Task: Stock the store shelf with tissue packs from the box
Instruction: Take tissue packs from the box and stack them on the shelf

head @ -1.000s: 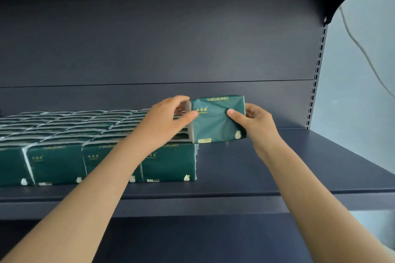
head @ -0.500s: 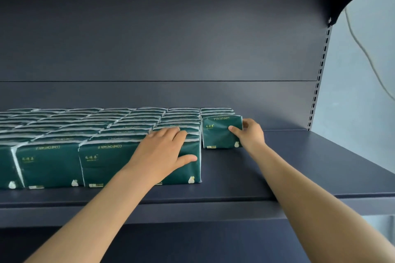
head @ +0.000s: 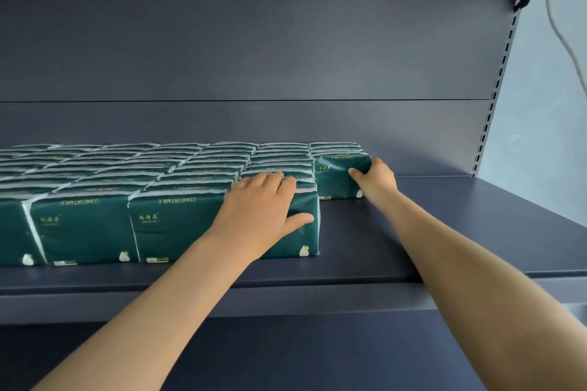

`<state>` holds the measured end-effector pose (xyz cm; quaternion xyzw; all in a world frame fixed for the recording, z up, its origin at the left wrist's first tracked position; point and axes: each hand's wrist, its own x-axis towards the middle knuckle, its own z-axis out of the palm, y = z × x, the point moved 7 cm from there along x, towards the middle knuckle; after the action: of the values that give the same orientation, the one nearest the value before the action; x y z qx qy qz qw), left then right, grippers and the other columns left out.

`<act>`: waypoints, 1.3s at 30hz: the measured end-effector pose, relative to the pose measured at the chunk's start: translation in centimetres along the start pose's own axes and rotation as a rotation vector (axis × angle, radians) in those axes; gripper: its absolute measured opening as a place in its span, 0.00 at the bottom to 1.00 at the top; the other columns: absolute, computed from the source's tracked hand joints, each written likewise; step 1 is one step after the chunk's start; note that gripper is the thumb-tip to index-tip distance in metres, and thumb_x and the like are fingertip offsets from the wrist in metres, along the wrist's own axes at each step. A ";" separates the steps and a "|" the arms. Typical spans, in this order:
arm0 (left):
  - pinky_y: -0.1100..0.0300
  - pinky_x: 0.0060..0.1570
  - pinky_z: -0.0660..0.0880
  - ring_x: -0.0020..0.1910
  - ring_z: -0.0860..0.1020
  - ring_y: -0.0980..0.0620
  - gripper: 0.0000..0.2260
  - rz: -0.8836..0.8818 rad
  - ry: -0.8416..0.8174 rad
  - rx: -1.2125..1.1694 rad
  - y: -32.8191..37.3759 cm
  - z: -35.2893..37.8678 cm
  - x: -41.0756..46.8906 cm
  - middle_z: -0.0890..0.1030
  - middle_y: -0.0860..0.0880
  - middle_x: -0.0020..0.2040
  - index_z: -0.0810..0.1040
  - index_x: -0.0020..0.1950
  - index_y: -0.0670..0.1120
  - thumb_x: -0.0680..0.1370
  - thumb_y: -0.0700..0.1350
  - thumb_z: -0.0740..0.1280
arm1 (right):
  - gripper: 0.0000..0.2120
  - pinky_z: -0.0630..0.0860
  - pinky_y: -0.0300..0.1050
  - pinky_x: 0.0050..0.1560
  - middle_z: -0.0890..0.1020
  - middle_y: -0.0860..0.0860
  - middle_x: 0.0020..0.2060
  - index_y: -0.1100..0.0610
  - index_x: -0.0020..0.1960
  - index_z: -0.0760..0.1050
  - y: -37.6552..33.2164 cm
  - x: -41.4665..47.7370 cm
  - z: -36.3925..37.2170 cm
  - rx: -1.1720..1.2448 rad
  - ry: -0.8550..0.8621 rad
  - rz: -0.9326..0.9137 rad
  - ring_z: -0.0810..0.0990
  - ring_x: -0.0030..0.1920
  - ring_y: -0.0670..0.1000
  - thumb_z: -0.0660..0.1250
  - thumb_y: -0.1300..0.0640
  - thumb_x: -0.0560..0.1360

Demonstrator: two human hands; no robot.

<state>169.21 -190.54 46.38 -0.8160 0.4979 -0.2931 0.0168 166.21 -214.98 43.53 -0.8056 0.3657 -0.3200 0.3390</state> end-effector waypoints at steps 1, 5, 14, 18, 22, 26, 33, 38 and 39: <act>0.51 0.41 0.80 0.45 0.82 0.46 0.34 -0.003 -0.015 -0.023 0.0 -0.2 -0.1 0.83 0.46 0.45 0.80 0.50 0.42 0.73 0.66 0.46 | 0.19 0.68 0.42 0.45 0.79 0.55 0.53 0.62 0.60 0.71 0.0 -0.2 -0.2 0.004 -0.017 0.012 0.77 0.54 0.57 0.65 0.50 0.76; 0.50 0.63 0.70 0.64 0.71 0.47 0.37 0.002 -0.048 -0.011 0.2 -0.7 -0.2 0.73 0.47 0.65 0.68 0.68 0.44 0.74 0.69 0.42 | 0.14 0.62 0.42 0.29 0.74 0.50 0.34 0.61 0.49 0.70 -0.1 -2.4 -1.3 -0.072 -0.067 0.046 0.74 0.43 0.55 0.63 0.49 0.76; 0.49 0.68 0.62 0.65 0.71 0.46 0.28 -0.069 -0.041 -0.101 -2.6 -5.8 -1.5 0.72 0.44 0.66 0.68 0.69 0.43 0.80 0.62 0.51 | 0.17 0.69 0.45 0.45 0.78 0.60 0.53 0.63 0.58 0.73 -5.6 -12.3 -7.1 -0.394 -0.161 -0.147 0.76 0.54 0.59 0.60 0.51 0.79; 0.49 0.60 0.70 0.62 0.72 0.44 0.23 -0.140 -0.060 -0.166 -3.8 -8.5 -5.6 0.73 0.43 0.64 0.69 0.67 0.41 0.81 0.56 0.55 | 0.24 0.70 0.46 0.50 0.76 0.60 0.59 0.63 0.67 0.66 -7.6 -16.5 -8.8 -0.531 -0.181 -0.207 0.74 0.57 0.59 0.60 0.47 0.79; 0.48 0.60 0.71 0.61 0.73 0.43 0.21 -0.187 -0.080 -0.175 -4.0 -11.1 -11.4 0.74 0.43 0.64 0.71 0.66 0.41 0.80 0.55 0.57 | 0.23 0.71 0.48 0.51 0.77 0.60 0.58 0.63 0.67 0.65 -9.4 -21.8 -9.9 -0.611 -0.210 -0.304 0.74 0.58 0.59 0.59 0.48 0.79; 0.50 0.57 0.71 0.59 0.73 0.43 0.19 -0.272 -0.128 -0.177 -3.1 -13.3 -18.5 0.75 0.43 0.62 0.73 0.64 0.41 0.80 0.53 0.58 | 0.26 0.71 0.51 0.59 0.73 0.60 0.64 0.63 0.70 0.63 -10.4 -28.2 -10.0 -0.653 -0.220 -0.424 0.72 0.63 0.61 0.59 0.47 0.79; 0.49 0.57 0.71 0.58 0.73 0.42 0.19 -0.355 -0.262 -0.204 -0.6 -13.8 -31.9 0.75 0.42 0.61 0.72 0.64 0.42 0.80 0.53 0.58 | 0.27 0.72 0.54 0.60 0.74 0.61 0.62 0.64 0.69 0.65 -7.9 -40.0 -7.2 -0.605 -0.360 -0.488 0.72 0.62 0.62 0.59 0.45 0.79; 0.51 0.54 0.72 0.56 0.75 0.44 0.17 -0.429 -0.365 -0.211 0.8 -10.5 -41.2 0.75 0.44 0.59 0.73 0.63 0.43 0.80 0.53 0.58 | 0.26 0.71 0.54 0.61 0.73 0.61 0.64 0.63 0.69 0.64 -4.0 -47.5 -2.7 -0.599 -0.504 -0.445 0.70 0.64 0.61 0.59 0.46 0.79; 0.52 0.51 0.72 0.56 0.75 0.44 0.17 -0.451 -0.383 -0.205 1.0 -9.5 -42.9 0.75 0.45 0.58 0.73 0.62 0.43 0.80 0.52 0.57 | 0.26 0.71 0.54 0.61 0.73 0.61 0.63 0.62 0.69 0.64 -3.1 -48.8 -1.5 -0.607 -0.530 -0.428 0.70 0.64 0.61 0.59 0.46 0.79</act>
<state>149.50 -153.24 34.12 -0.9437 0.3192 -0.0785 -0.0376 140.44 -174.62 33.75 -0.9800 0.1688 -0.0442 0.0956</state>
